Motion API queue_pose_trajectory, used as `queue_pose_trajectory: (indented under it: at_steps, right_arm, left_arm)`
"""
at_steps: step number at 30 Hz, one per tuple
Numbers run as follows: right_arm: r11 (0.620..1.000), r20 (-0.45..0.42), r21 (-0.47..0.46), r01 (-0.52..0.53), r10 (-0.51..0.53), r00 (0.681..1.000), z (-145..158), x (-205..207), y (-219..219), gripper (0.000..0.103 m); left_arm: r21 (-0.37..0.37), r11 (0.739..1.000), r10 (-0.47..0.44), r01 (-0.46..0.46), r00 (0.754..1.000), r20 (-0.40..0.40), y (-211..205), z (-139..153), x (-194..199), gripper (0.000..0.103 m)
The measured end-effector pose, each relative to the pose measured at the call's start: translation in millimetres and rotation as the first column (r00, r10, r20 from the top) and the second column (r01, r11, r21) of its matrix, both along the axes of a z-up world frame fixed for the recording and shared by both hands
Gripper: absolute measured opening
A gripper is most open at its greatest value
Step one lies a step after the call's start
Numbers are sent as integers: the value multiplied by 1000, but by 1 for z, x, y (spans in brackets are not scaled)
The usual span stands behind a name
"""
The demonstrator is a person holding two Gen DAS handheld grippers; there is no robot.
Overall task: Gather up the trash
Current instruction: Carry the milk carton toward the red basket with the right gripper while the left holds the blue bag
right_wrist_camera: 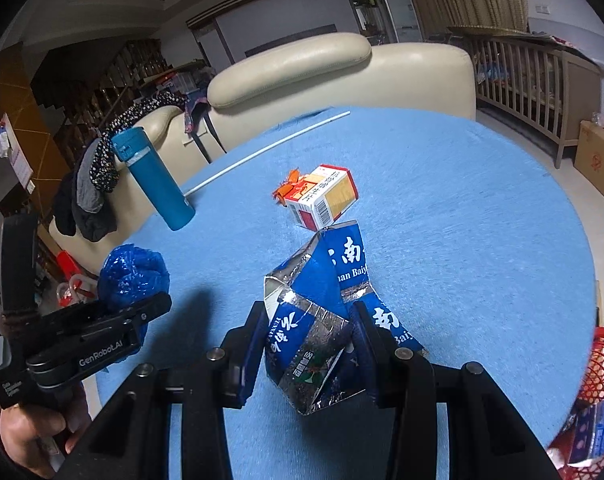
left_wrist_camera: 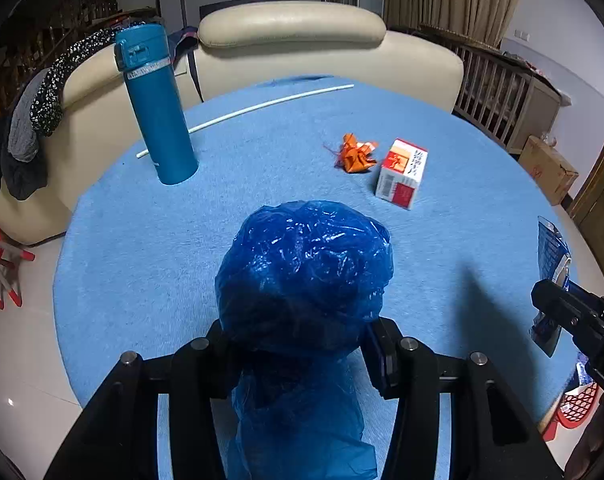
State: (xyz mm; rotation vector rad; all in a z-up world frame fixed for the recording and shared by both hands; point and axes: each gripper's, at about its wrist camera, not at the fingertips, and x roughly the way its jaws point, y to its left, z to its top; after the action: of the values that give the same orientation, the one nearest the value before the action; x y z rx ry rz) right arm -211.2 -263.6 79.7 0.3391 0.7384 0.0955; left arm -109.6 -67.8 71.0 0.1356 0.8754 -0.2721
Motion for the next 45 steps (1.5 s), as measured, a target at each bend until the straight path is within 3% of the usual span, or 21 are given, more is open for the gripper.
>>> queue_pose_trajectory:
  at_steps: [27, 35, 45]
  right_arm:
    - [996, 122, 31, 88, -91, 988, 41, -71, -35, 44]
    - [991, 131, 57, 119, -126, 983, 38, -86, -52, 44]
    - [986, 92, 96, 137, -146, 985, 14, -95, -66, 44]
  left_arm:
    - [-2, 998, -63, 64, 989, 133, -31, 53, -65, 52]
    - [2, 998, -70, 70, 990, 121, -31, 45, -77, 52]
    - [15, 999, -31, 31, 999, 22, -15, 11, -77, 52]
